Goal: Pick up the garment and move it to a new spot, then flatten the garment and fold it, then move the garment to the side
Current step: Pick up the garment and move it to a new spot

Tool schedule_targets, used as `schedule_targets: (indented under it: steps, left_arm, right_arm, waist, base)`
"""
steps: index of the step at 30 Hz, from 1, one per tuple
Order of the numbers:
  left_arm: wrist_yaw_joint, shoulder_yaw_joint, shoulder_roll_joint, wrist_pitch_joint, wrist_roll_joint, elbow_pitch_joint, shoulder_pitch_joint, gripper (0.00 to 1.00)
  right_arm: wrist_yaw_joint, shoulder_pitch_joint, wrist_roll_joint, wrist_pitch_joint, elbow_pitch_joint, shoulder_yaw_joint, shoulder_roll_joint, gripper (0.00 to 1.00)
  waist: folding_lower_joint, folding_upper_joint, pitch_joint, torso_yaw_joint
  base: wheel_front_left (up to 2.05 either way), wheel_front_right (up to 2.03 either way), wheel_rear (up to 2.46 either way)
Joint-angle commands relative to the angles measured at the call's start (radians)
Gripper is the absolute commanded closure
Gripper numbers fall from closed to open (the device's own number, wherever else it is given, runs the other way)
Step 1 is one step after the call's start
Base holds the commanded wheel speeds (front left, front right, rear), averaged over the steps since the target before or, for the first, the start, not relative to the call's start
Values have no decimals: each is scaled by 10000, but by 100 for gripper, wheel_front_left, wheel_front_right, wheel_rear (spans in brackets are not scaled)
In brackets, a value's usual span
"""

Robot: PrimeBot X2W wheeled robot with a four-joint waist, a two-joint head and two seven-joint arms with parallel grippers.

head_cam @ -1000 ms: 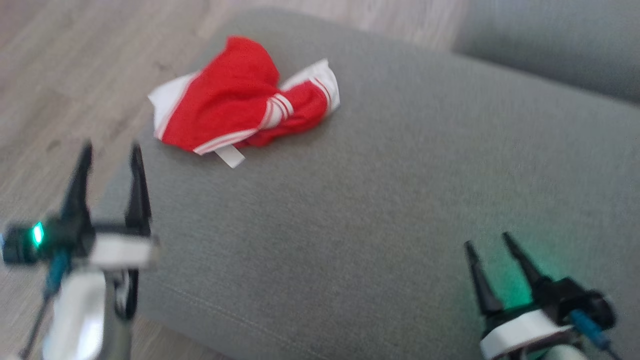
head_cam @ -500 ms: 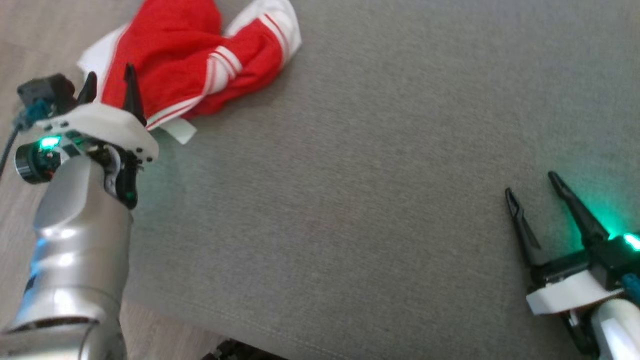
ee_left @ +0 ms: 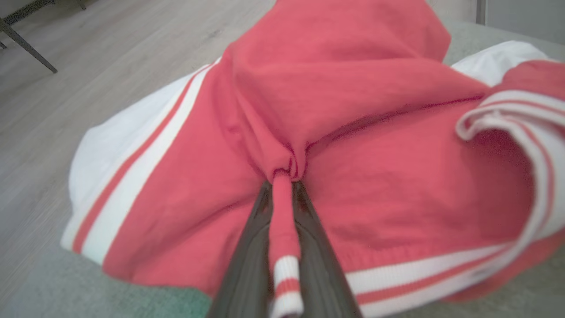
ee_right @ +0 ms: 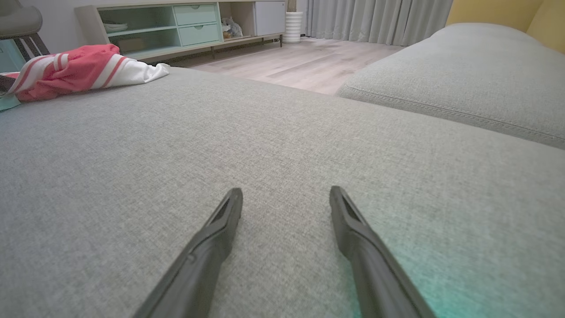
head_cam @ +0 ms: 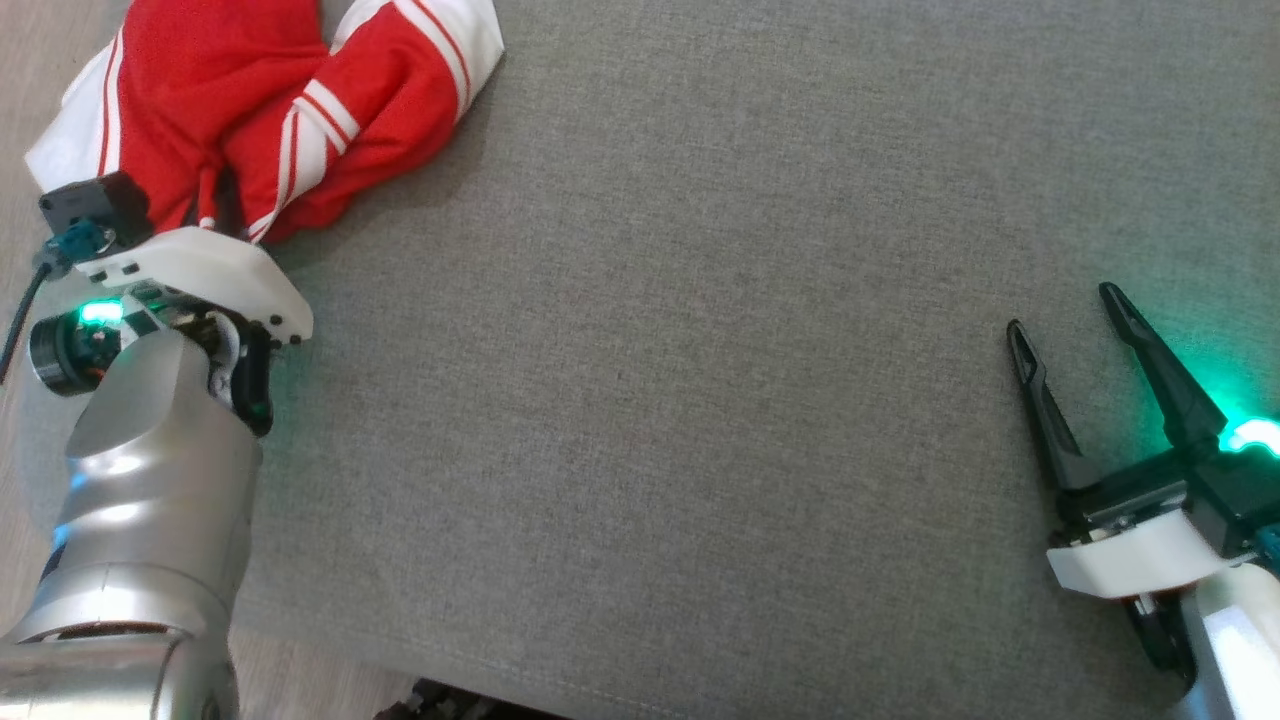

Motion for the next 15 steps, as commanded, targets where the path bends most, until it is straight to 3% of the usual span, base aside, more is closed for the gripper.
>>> schedule_targets:
  steps: [1, 8, 15]
  left_arm:
    - [-57, -4, 518, -165, -131, -189, -36, 100]
    - [-58, -693, 654, -754, -1597, -1008, -129, 100]
    - [-58, -2253, 1513, -237, -3220, -2778, -15, 100]
  right_arm:
    - [-9, 158, -100, 106, 625, 122, -94, 0]
    - [-9, -8, 75, 106, 931, 505, 360, 0]
    - [-9, 22, 389, 106, 1353, 1065, 1233, 0]
  waist:
    - [0, 0, -71, 14]
    - [0, 0, -1259, -318]
    - [0, 0, -3127, -1214]
  base:
    - [0, 0, 0]
    - [0, 0, 0]
    - [0, 0, 0]
